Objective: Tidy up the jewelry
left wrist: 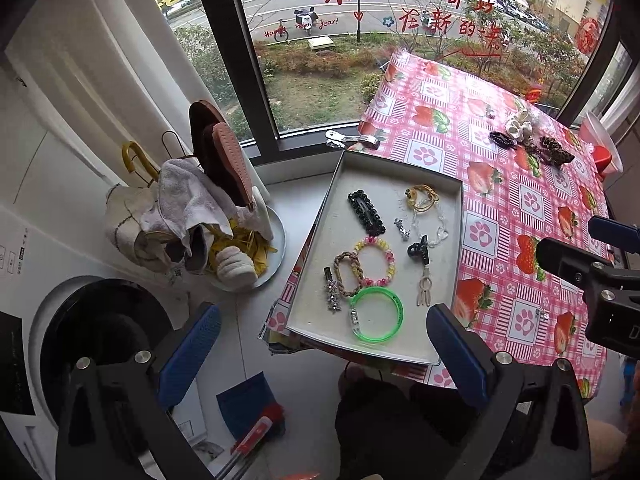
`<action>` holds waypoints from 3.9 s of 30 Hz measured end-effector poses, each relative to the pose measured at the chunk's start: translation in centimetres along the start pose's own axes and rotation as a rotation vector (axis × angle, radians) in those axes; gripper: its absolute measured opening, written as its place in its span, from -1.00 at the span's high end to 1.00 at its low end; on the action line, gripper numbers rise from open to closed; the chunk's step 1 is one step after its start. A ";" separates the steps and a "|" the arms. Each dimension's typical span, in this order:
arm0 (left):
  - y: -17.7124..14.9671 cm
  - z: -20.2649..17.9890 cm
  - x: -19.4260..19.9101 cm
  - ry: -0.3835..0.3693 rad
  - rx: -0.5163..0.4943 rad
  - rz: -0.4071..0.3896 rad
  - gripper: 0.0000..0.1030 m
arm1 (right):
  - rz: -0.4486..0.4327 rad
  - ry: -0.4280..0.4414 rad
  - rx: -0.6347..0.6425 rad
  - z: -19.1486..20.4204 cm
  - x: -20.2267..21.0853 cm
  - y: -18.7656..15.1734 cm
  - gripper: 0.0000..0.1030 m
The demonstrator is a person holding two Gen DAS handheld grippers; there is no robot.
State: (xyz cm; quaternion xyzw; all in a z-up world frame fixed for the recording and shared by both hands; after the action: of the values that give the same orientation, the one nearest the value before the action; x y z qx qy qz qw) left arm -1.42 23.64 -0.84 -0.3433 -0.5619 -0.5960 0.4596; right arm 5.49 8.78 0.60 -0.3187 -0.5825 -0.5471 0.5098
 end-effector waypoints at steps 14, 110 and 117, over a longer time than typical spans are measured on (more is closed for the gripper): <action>-0.4 -0.4 -0.3 -0.005 -0.025 0.026 -1.00 | 0.035 -0.015 -0.006 -0.1 -0.7 -0.7 -0.69; -1.1 -0.8 -1.2 -0.026 -0.047 0.062 -1.00 | 0.048 -0.019 -0.003 0.5 -1.0 -0.8 -0.69; -1.2 -0.8 -1.2 -0.025 -0.045 0.063 -1.00 | 0.049 -0.019 -0.002 0.5 -1.0 -0.8 -0.69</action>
State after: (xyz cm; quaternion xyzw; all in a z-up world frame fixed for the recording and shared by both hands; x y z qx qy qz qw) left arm -2.01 23.01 -2.48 -0.3786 -0.5429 -0.5895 0.4631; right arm 4.90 9.31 -0.52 -0.3384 -0.5787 -0.5321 0.5172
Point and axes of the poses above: each gripper's, at about its wrist camera, not at the fingertips, and x roughly against the way its jaws point, z to its left, y to its top, the point moved 3 cm from there along -x, roughly the way its jaws point, and after that the axes turned 11 degrees about -x, right-handed, at the moved point
